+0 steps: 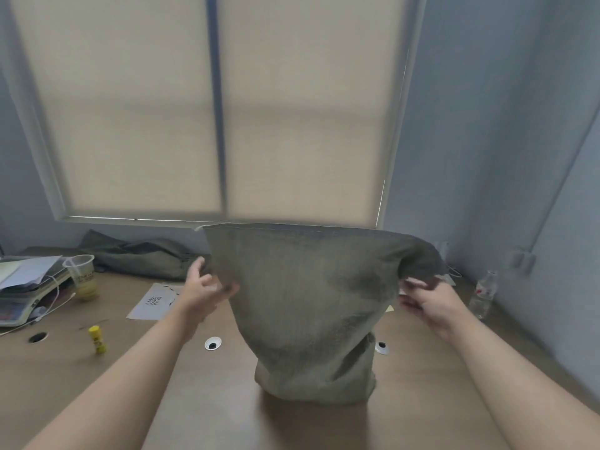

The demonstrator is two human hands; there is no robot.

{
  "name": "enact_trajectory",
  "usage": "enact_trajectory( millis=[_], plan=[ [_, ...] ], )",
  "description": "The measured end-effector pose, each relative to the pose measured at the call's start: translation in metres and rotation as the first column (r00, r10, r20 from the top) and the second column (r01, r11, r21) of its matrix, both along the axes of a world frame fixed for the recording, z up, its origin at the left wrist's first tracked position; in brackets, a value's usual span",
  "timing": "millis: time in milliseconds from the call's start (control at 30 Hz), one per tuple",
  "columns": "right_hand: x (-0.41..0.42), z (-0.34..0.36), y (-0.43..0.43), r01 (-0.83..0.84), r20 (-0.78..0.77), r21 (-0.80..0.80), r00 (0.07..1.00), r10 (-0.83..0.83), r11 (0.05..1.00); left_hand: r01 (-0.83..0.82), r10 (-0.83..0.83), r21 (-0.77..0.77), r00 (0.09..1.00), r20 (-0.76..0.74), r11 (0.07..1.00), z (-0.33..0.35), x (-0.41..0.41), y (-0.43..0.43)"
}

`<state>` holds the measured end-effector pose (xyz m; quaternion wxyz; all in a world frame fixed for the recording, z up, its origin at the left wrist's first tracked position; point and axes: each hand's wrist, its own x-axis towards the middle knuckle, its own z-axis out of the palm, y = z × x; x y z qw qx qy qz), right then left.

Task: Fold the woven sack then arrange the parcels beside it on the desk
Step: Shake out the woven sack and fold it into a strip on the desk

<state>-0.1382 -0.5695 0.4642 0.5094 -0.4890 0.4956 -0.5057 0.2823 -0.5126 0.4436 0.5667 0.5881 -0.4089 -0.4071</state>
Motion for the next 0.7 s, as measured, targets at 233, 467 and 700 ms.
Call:
enact_trajectory(
  millis=[233, 467, 700],
  plan=[
    [0.012, -0.002, -0.017, 0.213, -0.064, 0.002, 0.975, -0.213, 0.977, -0.162, 0.169, -0.069, 0.978, 0.119, 0.984, -0.012, -0.024, -0.012],
    [0.011, 0.03, -0.044, 0.236, -0.094, -0.023, 0.967, -0.237, 0.972, -0.024, 0.034, -0.158, 0.997, 0.063, 0.987, 0.018, -0.014, -0.036],
    [0.002, 0.036, -0.08, 0.261, -0.023, 0.114, 0.965, -0.26, 0.959, -0.088, 0.09, -0.192, 0.996, 0.004, 0.977, 0.02, -0.018, -0.048]
  ],
)
